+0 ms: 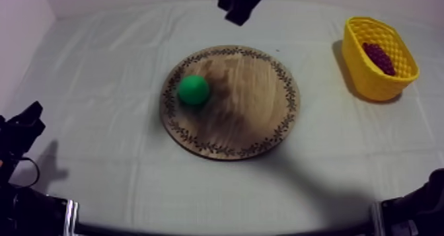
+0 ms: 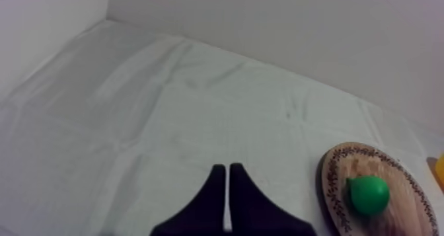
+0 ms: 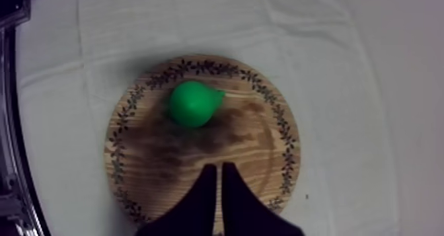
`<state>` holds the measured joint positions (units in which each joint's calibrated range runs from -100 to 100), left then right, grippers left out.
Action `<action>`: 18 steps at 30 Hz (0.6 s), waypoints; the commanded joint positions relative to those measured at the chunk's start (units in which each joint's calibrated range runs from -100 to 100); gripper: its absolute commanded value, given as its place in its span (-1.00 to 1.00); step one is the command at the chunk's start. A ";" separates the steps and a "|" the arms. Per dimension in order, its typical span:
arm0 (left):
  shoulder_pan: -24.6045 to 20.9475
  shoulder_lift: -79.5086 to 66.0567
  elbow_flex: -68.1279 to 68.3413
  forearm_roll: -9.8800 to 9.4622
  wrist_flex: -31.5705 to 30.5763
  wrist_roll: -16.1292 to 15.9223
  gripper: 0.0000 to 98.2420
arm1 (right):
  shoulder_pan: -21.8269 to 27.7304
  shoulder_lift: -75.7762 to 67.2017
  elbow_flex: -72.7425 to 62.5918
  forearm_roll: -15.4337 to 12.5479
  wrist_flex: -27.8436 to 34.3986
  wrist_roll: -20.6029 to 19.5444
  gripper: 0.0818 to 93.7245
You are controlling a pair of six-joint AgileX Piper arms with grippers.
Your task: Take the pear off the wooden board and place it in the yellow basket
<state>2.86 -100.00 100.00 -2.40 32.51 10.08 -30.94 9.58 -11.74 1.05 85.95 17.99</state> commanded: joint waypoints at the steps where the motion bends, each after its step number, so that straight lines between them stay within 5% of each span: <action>1: 0.00 0.00 0.00 -0.02 -0.01 0.01 -1.00 | -0.40 2.78 -2.38 0.73 0.53 -2.74 -0.99; 9: 0.00 0.00 0.00 -0.02 -0.01 0.01 -1.00 | -2.29 9.93 -11.26 4.57 3.83 -13.29 -0.99; 18: 0.00 0.00 0.00 -0.02 -0.01 0.01 -1.00 | -4.77 15.83 -18.39 7.67 10.63 -20.68 -0.99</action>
<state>2.86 -100.00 100.00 -2.40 32.51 10.08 -35.29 24.86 -29.88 7.84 96.18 0.34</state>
